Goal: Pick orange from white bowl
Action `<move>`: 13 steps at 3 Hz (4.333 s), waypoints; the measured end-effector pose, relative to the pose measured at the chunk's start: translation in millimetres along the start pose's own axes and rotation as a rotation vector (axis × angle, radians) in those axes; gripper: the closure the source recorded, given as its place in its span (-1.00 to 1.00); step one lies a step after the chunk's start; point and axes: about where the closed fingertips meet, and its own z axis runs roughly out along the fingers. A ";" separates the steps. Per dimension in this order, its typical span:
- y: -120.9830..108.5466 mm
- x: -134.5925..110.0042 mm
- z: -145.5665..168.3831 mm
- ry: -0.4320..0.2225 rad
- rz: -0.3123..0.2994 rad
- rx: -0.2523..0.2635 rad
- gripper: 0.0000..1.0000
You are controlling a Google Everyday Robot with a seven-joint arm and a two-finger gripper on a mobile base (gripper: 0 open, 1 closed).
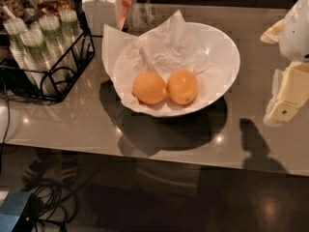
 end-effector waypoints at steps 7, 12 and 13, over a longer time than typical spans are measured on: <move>-54.5 -122.4 73.8 -0.180 -0.050 -0.179 -0.63; -54.5 -148.2 131.9 -0.259 -0.090 -0.344 -0.72; -51.4 -143.1 142.6 -0.257 -0.072 -0.375 -0.72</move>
Offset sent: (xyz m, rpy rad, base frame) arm 0.0190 0.0181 0.0002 0.0561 0.0105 0.0113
